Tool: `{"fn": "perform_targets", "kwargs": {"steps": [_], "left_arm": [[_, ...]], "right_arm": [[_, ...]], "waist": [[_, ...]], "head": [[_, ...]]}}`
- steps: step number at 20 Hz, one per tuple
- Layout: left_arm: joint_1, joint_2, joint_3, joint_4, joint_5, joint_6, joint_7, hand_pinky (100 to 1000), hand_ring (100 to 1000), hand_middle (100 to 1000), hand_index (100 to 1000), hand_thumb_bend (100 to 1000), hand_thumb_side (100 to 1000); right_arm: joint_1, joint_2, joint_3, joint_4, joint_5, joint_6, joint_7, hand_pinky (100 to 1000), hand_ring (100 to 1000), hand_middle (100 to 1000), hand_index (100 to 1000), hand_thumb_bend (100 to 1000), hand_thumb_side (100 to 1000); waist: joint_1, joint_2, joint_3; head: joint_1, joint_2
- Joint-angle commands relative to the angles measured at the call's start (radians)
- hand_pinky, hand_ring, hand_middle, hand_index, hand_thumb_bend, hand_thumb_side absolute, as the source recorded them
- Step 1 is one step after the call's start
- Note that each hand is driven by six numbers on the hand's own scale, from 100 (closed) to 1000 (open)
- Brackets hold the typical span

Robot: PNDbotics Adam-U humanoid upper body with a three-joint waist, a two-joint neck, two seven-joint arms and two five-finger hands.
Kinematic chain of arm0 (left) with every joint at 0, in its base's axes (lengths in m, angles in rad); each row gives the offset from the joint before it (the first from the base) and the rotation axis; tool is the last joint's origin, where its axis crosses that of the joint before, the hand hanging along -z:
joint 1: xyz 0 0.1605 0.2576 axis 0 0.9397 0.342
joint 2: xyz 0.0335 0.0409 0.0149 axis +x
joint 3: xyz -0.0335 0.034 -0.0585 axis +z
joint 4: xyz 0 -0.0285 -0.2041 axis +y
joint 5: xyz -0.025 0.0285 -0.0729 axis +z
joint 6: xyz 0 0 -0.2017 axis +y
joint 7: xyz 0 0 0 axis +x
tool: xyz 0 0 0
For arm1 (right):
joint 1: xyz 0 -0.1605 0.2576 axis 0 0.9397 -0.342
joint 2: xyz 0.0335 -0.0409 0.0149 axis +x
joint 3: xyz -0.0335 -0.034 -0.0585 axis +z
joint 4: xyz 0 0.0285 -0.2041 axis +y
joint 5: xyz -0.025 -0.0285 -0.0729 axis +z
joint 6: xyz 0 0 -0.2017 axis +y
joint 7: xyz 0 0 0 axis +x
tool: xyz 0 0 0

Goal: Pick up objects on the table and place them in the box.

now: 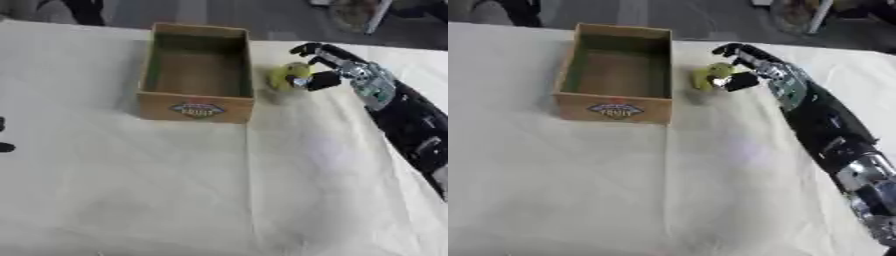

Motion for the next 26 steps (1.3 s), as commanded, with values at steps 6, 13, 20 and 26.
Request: {"fn": "perform_targets", "kwargs": {"steps": [6,13,20,26], "left_arm": [[-0.014,0.012,0.004,-0.024,0.001,-0.001,-0.004,625,815,585,710,248,614],[-0.013,0.009,0.003,-0.024,-0.001,-0.001,-0.006,626,815,585,710,248,617],[-0.013,0.007,0.003,-0.024,-0.003,-0.001,-0.007,627,816,585,710,248,619],[-0.012,0.006,0.004,-0.023,-0.003,-0.001,-0.008,628,816,585,710,250,619]], "right_arm": [[-0.004,-0.021,-0.01,0.005,0.052,0.006,-0.046,815,912,887,926,298,327],[0.0,-0.018,-0.011,0.015,0.121,0.035,-0.077,708,807,797,867,309,256],[0.0,-0.015,-0.013,0.014,0.163,0.063,-0.132,420,552,606,709,205,276],[0.004,-0.017,-0.014,0.003,0.179,0.074,-0.199,177,351,447,517,100,249]], "waist": [[0.01,-0.005,0.011],[0.013,0.002,0.012],[0.013,0.007,0.013],[0.011,0.007,0.007]], "head": [[-0.008,-0.025],[-0.014,-0.036],[-0.019,-0.045],[-0.018,-0.047]]}}
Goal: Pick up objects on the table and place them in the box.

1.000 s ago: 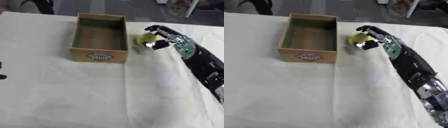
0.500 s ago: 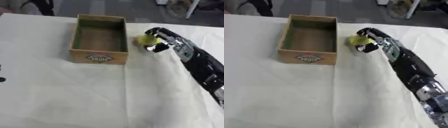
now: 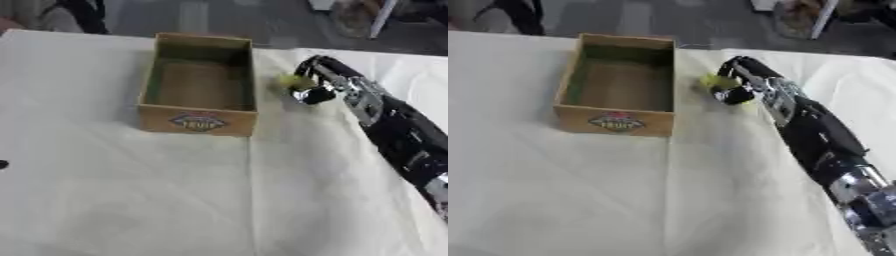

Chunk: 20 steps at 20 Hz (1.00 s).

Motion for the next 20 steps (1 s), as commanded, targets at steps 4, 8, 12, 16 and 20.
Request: {"fn": "perform_targets", "kwargs": {"steps": [4,8,12,16,20], "left_arm": [[-0.01,0.007,0.006,-0.021,0.0,-0.003,-0.002,628,817,585,710,251,619],[-0.007,0.008,0.008,-0.019,0.0,-0.002,-0.001,629,817,585,710,252,618],[-0.002,0.009,0.01,-0.017,0.0,-0.003,0.001,630,817,585,710,254,616],[0.001,0.011,0.01,-0.016,0.002,-0.003,0.0,631,817,585,711,256,615],[0.0,0.011,0.006,-0.015,0.003,-0.003,-0.005,631,817,586,711,256,613]], "right_arm": [[-0.003,-0.027,-0.005,-0.041,0.0,0.01,-0.092,113,303,374,449,100,218],[-0.005,-0.048,-0.001,-0.121,-0.029,0.012,-0.134,112,302,354,436,100,194],[-0.017,-0.069,0.004,-0.211,-0.076,0.013,-0.142,113,302,349,433,100,165],[-0.058,-0.066,0.025,-0.291,-0.119,0.01,-0.119,113,303,347,432,100,146],[-0.108,-0.04,0.052,-0.317,-0.13,0.004,-0.085,114,306,348,432,100,144]], "waist": [[0.005,-0.015,-0.011],[0.003,-0.021,-0.024],[0.001,-0.029,-0.032],[0.0,-0.039,-0.03],[-0.004,-0.044,-0.014]], "head": [[0.002,-0.011],[0.01,-0.007],[0.019,-0.003],[0.022,0.0],[0.015,-0.001]]}}
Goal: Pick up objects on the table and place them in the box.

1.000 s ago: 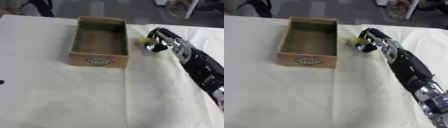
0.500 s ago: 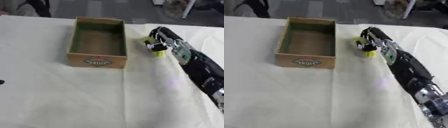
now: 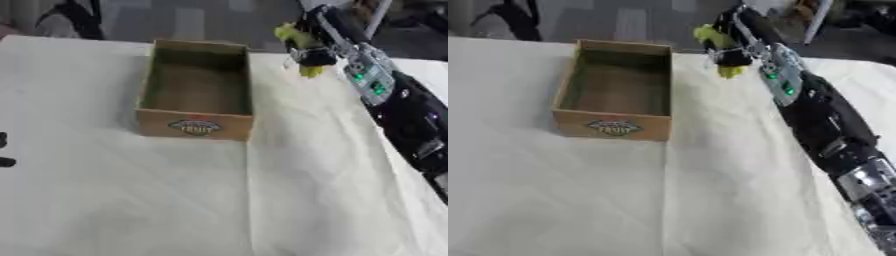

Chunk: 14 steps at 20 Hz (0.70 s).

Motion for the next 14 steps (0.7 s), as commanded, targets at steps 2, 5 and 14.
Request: {"fn": "perform_targets", "kwargs": {"steps": [2,5,14], "left_arm": [[-0.011,0.01,0.003,-0.016,0.005,-0.003,-0.007,632,817,586,711,257,612],[-0.015,0.008,0.0,-0.016,0.007,-0.003,-0.011,632,818,586,711,257,613],[-0.024,0.0,-0.007,-0.019,0.011,-0.003,-0.021,634,818,586,711,258,613]], "right_arm": [[-0.054,0.004,0.021,-0.034,-0.012,-0.007,0.03,115,307,349,434,100,149],[-0.077,0.037,0.041,-0.023,0.003,-0.017,0.053,130,322,355,441,100,160],[-0.108,0.145,0.083,0.046,0.099,-0.067,0.111,239,417,411,491,100,206]], "waist": [[0.0,-0.02,0.019],[-0.002,-0.019,0.039],[0.0,-0.009,0.074]], "head": [[-0.01,-0.004],[-0.019,-0.007],[-0.039,-0.014]]}}
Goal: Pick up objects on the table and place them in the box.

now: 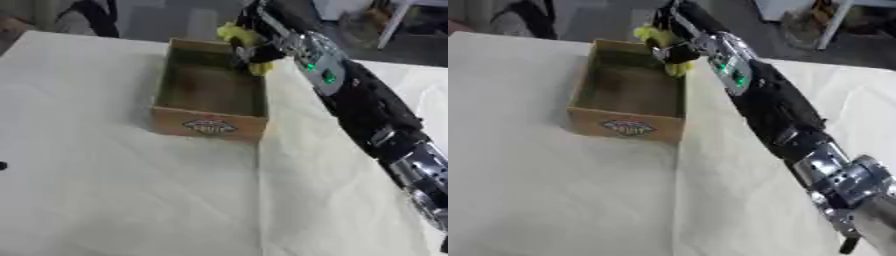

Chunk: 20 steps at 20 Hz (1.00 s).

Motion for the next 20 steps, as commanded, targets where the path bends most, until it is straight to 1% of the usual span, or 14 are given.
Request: {"fn": "perform_targets", "kwargs": {"steps": [1,2,3,4,5,6,7,8,10,11,12,16,18,20], "left_arm": [[-0.016,0.001,-0.001,-0.019,0.006,-0.001,-0.006,634,818,586,711,258,613],[-0.016,0.0,-0.002,-0.019,0.006,-0.001,-0.006,634,818,586,711,258,612],[-0.016,-0.001,-0.002,-0.019,0.006,-0.001,-0.007,635,818,586,711,258,612],[-0.016,-0.001,-0.002,-0.019,0.006,-0.001,-0.007,635,819,586,711,259,612],[-0.016,-0.002,-0.002,-0.019,0.006,-0.001,-0.007,635,819,586,711,259,612],[-0.015,-0.002,-0.001,-0.018,0.006,-0.001,-0.007,635,819,586,711,260,612],[-0.015,-0.003,-0.001,-0.018,0.006,-0.001,-0.007,635,819,586,711,260,612],[-0.014,-0.003,0.0,-0.018,0.006,-0.001,-0.007,635,819,586,711,260,612],[-0.011,-0.003,0.001,-0.017,0.006,-0.001,-0.006,636,819,586,710,261,612],[-0.01,-0.003,0.001,-0.016,0.006,-0.001,-0.006,636,819,586,710,270,607],[-0.008,-0.002,0.002,-0.016,0.006,-0.001,-0.005,636,819,586,710,263,611],[-0.003,-0.002,0.003,-0.014,0.006,-0.001,-0.004,637,819,586,710,263,610],[0.003,-0.002,0.005,-0.012,0.006,-0.001,-0.003,637,819,586,711,264,610],[0.009,-0.001,0.008,-0.01,0.006,-0.001,-0.001,638,819,587,711,264,610]], "right_arm": [[-0.026,0.011,0.008,0.015,0.039,-0.019,0.024,300,474,454,537,115,224],[-0.026,0.019,0.011,0.023,0.053,-0.025,0.036,311,485,462,547,121,227],[-0.024,0.026,0.015,0.032,0.066,-0.031,0.051,439,630,621,706,193,261],[-0.023,0.033,0.018,0.04,0.079,-0.039,0.072,586,752,760,826,279,275],[-0.022,0.038,0.023,0.047,0.092,-0.049,0.1,677,810,817,865,331,270],[-0.021,0.042,0.023,0.05,0.1,-0.059,0.128,708,832,836,877,349,265],[-0.02,0.044,0.022,0.05,0.103,-0.065,0.148,791,890,885,905,397,290],[-0.019,0.044,0.02,0.046,0.102,-0.07,0.162,806,899,892,908,409,308],[-0.018,0.039,0.018,0.028,0.091,-0.073,0.175,807,900,894,910,409,308],[-0.018,0.035,0.018,0.017,0.084,-0.072,0.178,803,896,893,912,369,332],[-0.018,0.031,0.018,0.004,0.076,-0.07,0.178,802,896,893,912,402,287],[-0.014,0.01,0.019,-0.053,0.033,-0.06,0.173,785,882,880,910,385,232],[-0.009,-0.006,0.017,-0.087,0.0,-0.054,0.168,766,867,867,906,359,197],[0.001,-0.025,0.012,-0.122,-0.066,-0.042,0.161,743,851,850,902,307,161]], "waist": [[0.008,-0.013,0.003],[0.008,-0.013,0.003],[0.009,-0.012,0.003],[0.009,-0.012,0.003],[0.01,-0.012,0.003],[0.011,-0.013,0.002],[0.011,-0.013,0.0],[0.012,-0.014,-0.002],[0.013,-0.017,-0.009],[0.014,-0.018,-0.013],[0.015,-0.02,-0.018],[0.018,-0.027,-0.034],[0.02,-0.033,-0.047],[0.022,-0.039,-0.062]], "head": [[-0.007,-0.012],[-0.007,-0.012],[-0.008,-0.012],[-0.009,-0.012],[-0.009,-0.012],[-0.008,-0.012],[-0.008,-0.012],[-0.006,-0.012],[-0.003,-0.011],[0.0,-0.01],[0.002,-0.009],[0.011,-0.007],[0.019,-0.003],[0.028,0.002]]}}
